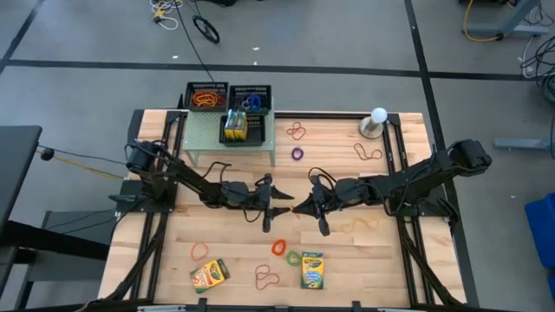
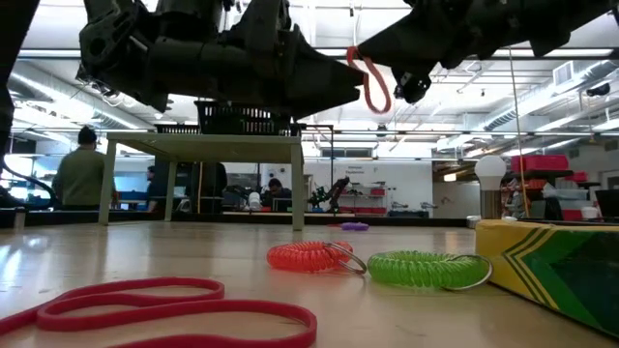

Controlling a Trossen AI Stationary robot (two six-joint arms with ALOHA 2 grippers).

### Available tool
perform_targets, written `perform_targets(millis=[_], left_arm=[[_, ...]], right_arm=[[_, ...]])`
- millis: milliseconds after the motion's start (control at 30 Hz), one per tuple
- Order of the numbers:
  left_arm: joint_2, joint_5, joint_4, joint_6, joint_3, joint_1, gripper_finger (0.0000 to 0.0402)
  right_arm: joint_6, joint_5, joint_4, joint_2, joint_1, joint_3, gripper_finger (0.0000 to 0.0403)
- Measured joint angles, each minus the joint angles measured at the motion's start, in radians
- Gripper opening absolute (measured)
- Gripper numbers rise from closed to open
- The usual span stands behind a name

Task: Pick & Place Office Desk Supplies
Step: Put the orange rubber band into the top left black bin on the shelf

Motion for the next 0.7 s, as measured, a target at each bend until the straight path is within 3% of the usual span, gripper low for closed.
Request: perform_targets(millis=[333, 467, 700], left_arm=[[0.000, 0.009, -0.020, 0.026, 0.000, -0.011, 0.0080], [0.000, 0.008, -0.082, 0.024, -0.001, -0.012, 0.0091], [0.000, 0.007, -0.092, 0.011, -0.001, -0.011, 0.0153]], right_arm=[[-0.011, -0.009, -0.004, 0.000, 0.000, 0.000, 0.0003], [-0.011, -0.010, -0.005, 0.000, 0.000, 0.000, 0.0004], [-0.011, -0.014, -0.006, 0.000, 0.000, 0.000, 0.0004]])
